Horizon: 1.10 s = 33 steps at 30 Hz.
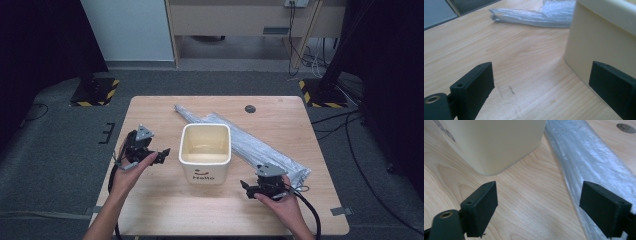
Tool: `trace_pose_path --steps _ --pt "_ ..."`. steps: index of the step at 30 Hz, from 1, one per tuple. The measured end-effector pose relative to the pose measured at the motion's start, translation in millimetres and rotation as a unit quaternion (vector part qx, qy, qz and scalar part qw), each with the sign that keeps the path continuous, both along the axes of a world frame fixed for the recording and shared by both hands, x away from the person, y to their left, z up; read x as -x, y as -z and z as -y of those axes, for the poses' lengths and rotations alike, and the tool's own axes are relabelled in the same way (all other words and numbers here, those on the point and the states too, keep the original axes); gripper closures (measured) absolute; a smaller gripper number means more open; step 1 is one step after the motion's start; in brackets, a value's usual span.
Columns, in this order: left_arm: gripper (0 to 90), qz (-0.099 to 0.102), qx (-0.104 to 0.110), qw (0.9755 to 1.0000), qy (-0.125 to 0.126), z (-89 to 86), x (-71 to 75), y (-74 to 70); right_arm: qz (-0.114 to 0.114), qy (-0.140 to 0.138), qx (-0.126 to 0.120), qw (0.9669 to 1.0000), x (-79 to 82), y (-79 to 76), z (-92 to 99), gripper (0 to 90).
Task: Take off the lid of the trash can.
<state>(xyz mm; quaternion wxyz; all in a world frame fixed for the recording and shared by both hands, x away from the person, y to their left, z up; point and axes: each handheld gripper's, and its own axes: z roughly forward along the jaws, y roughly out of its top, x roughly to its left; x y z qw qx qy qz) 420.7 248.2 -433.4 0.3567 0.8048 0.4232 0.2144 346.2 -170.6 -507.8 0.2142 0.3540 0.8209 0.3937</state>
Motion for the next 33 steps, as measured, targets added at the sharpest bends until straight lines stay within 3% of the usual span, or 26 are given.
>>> trace_pose_path --steps 4,11,14,19,25,29,33 --pt "5.6 -0.007 -0.020 0.9995 0.022 4.0 -15.0 -17.4 0.001 -0.003 0.001 1.0000 3.3 2.1 -3.7 24.4" --pt "5.1 0.000 -0.010 0.9994 0.034 24.8 -29.4 -46.1 -0.001 -0.012 -0.008 0.9999 8.6 1.9 -3.3 26.3" --pt "5.1 -0.008 -0.005 0.9990 0.044 35.3 -32.2 -52.3 -0.003 -0.012 -0.008 0.9999 10.3 3.1 -3.0 26.2" --pt "5.6 -0.010 -0.008 0.9986 0.051 48.7 -38.6 -54.3 0.009 -0.011 -0.013 0.9998 12.4 1.2 -3.2 26.9" --pt "6.5 -0.032 -0.020 0.9972 0.064 68.9 -53.1 -51.7 0.014 -0.012 -0.013 0.9997 13.3 0.3 -2.7 28.0" --pt "12.3 -0.045 -0.031 0.9962 0.068 77.5 -63.5 -45.2 0.011 -0.011 -0.012 0.9998 12.9 1.9 -2.3 28.2" --pt "25.0 -0.047 -0.045 0.9952 0.073 82.7 -68.9 -37.3 0.011 -0.010 -0.009 0.9998 12.3 3.5 -2.2 28.1"
